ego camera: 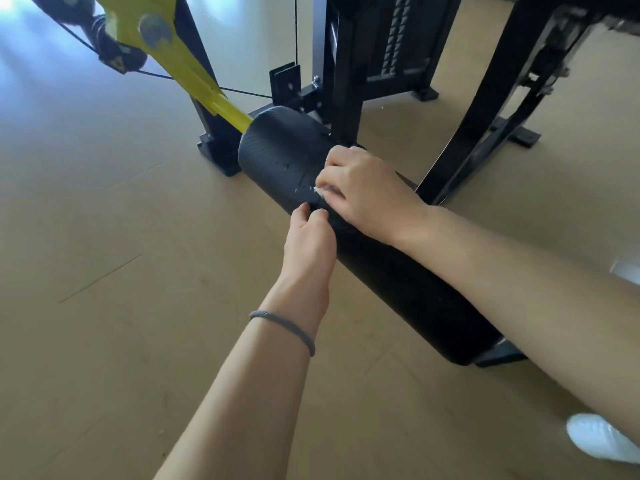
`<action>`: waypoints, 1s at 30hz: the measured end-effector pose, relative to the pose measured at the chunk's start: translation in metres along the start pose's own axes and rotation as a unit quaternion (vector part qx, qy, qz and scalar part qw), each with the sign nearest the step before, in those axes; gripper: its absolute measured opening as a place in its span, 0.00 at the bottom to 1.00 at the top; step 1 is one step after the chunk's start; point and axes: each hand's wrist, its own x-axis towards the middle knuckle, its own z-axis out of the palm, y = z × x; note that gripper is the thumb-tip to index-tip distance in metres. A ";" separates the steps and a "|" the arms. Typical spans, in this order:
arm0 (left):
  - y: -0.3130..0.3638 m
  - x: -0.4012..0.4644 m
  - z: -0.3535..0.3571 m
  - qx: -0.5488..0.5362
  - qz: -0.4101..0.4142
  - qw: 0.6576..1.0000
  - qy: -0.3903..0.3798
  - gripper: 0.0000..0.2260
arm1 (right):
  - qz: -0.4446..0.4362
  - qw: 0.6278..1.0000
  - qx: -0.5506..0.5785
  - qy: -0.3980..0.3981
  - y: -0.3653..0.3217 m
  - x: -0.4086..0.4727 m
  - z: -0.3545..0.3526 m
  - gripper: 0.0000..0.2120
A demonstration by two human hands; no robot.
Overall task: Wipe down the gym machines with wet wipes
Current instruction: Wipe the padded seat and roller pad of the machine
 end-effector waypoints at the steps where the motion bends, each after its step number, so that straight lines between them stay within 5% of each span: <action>1: 0.000 0.000 -0.002 0.007 0.002 1.000 -0.003 0.22 | -0.011 1.000 -0.010 0.000 0.000 0.003 0.000 0.09; 10: -0.014 -0.031 0.008 0.014 -0.038 0.999 -0.027 0.22 | 0.011 1.000 0.003 -0.010 0.019 -0.135 -0.060 0.06; 17: -0.019 -0.024 0.011 -0.011 -0.043 0.999 -0.006 0.23 | 0.046 0.998 0.044 0.000 0.019 -0.055 -0.035 0.08; 25: -0.022 -0.025 0.031 0.016 -0.021 1.000 0.004 0.25 | 0.103 0.993 0.050 -0.012 0.041 -0.174 -0.085 0.05; 30: -0.025 -0.026 0.041 0.036 -0.018 0.999 0.020 0.28 | 0.089 0.992 0.090 0.001 0.039 -0.112 -0.061 0.07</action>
